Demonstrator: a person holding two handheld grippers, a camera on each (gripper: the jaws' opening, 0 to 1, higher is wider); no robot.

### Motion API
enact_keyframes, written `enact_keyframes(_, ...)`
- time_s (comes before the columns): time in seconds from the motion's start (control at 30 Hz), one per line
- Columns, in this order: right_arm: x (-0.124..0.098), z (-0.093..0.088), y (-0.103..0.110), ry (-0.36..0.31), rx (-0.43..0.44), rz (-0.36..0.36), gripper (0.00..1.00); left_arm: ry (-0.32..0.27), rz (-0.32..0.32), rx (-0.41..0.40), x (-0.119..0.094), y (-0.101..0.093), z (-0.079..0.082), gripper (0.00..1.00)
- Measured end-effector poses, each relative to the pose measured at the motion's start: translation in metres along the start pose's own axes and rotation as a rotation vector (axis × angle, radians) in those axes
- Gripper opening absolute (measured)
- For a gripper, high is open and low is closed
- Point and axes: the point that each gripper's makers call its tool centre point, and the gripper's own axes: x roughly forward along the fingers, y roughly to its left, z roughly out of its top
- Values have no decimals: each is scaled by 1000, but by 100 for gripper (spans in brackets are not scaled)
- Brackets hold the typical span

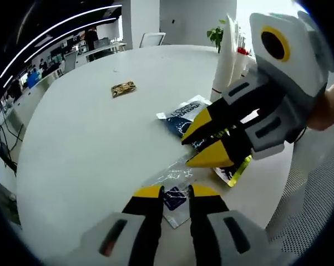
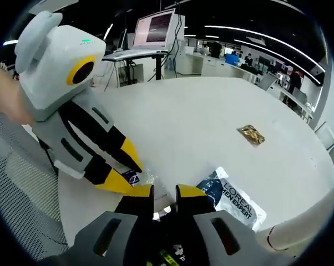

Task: Arrange the skincare products in the storage area until every visible bottle or jar stands upright without overlapping.

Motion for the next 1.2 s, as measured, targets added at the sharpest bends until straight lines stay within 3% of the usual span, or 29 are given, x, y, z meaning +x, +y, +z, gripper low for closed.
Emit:
enact_keyframes(0.4,-8,-3,-8,-9,15,-20,16,-7,-12,-36,-1,-6,5,26)
enact_keyframes(0.87,-13,-7,-9,-1,25,-27,15,9,52,-92,0,-1,4,23)
enact_keyframes(1.2,-19,-4,-10,-16,27,-33,17,13,52,-99,-3,-3,3,26)
